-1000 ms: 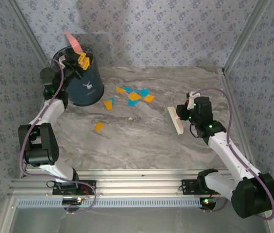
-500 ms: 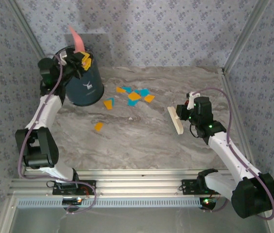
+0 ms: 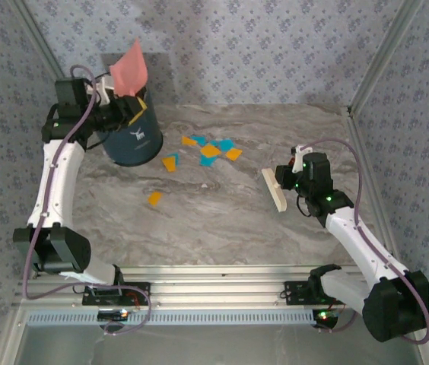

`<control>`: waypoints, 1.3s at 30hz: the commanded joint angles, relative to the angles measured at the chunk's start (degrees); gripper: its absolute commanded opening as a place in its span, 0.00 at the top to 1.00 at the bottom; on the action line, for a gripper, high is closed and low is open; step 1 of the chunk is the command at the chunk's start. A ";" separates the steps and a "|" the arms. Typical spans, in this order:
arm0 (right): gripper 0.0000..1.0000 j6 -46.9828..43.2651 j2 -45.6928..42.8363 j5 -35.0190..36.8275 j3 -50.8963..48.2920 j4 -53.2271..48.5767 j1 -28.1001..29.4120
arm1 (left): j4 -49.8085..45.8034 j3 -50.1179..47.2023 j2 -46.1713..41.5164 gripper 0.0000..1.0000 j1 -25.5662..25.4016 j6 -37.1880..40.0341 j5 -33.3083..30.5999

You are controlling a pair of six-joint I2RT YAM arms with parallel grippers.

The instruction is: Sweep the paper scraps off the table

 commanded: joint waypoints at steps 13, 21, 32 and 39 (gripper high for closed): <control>1.00 4.70 1.69 -3.98 1.73 2.75 1.65 | -15.93 -4.27 -1.64 1.00 -14.77 33.51 -22.19; 1.00 9.76 7.17 -10.35 2.52 11.39 2.65 | -9.13 -13.04 -5.85 1.00 -17.61 34.84 -27.08; 1.00 19.16 23.37 -10.87 12.91 22.10 3.71 | -4.88 -18.24 -10.02 1.00 -17.97 35.11 -35.09; 1.00 27.10 36.51 -11.29 23.83 25.78 3.87 | -4.35 -19.30 -10.14 1.00 -18.71 35.32 -37.01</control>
